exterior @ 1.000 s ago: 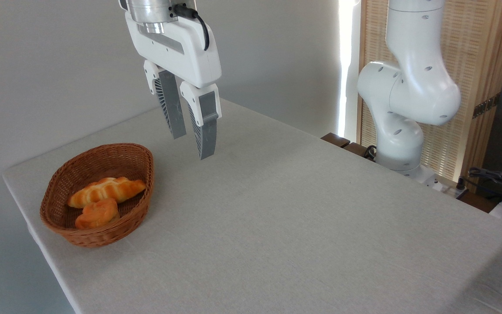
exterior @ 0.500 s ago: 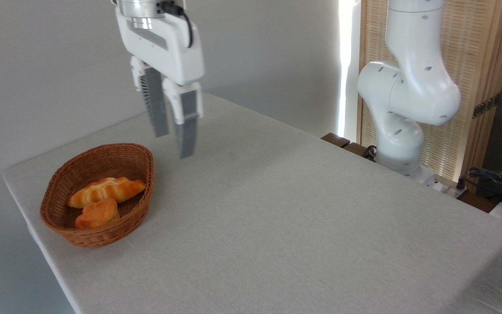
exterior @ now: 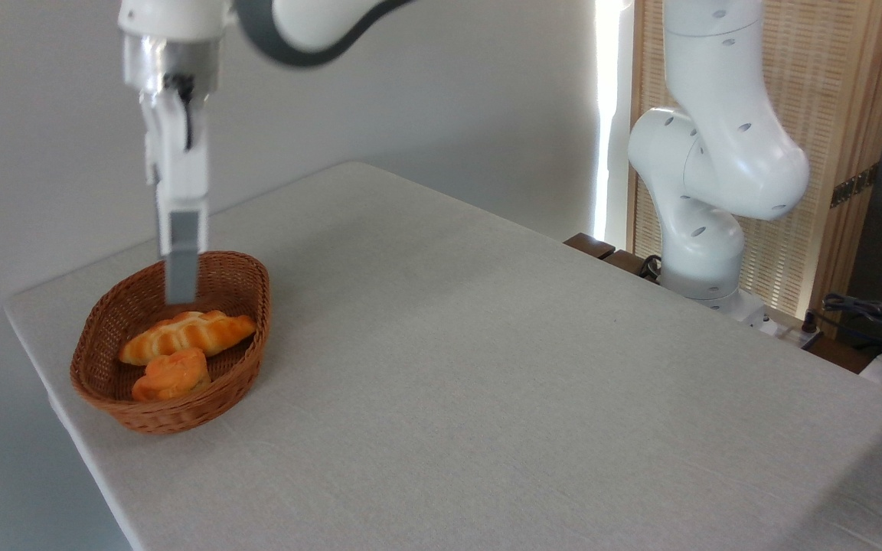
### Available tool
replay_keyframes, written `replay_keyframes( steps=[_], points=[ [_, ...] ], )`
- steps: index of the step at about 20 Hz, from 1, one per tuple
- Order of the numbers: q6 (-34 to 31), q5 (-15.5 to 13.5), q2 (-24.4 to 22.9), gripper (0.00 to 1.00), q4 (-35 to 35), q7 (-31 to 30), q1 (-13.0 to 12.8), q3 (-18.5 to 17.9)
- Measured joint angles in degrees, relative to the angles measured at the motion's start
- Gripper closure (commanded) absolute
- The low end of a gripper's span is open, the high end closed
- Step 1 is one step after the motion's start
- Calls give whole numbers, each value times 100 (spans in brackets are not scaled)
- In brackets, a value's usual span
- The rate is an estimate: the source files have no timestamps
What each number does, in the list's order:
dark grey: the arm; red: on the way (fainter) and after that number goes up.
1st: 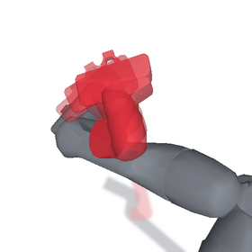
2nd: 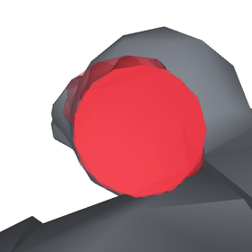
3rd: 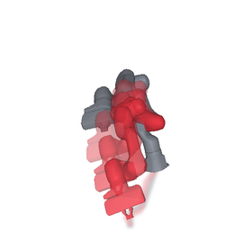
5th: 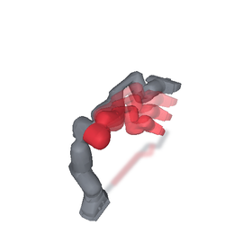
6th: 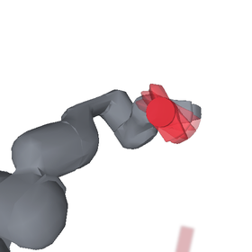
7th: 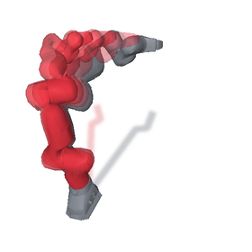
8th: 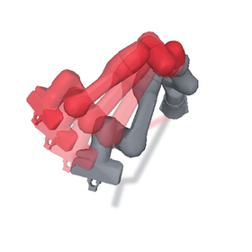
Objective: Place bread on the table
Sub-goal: 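Lower the gripper into the basket around the rounder orange roll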
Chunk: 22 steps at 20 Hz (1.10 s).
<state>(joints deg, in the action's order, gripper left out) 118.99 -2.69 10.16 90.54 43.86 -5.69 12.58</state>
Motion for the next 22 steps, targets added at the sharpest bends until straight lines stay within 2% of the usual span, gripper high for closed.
replay_keyframes(
  steps=[5,8,10,12,15,17,19,22],
  points=[
    [1050,14,888,0,51,9,-17,417],
    [1169,17,1216,0,62,39,-15,428],
    [1325,156,1345,1,67,71,-26,433],
    [1501,425,1437,35,84,71,-56,435],
    [1564,570,1488,73,88,71,-74,435],
    [1565,611,1487,81,88,74,-74,435],
    [1565,785,1488,87,88,76,-75,437],
    [1565,952,1488,91,89,76,-78,437]
  ],
)
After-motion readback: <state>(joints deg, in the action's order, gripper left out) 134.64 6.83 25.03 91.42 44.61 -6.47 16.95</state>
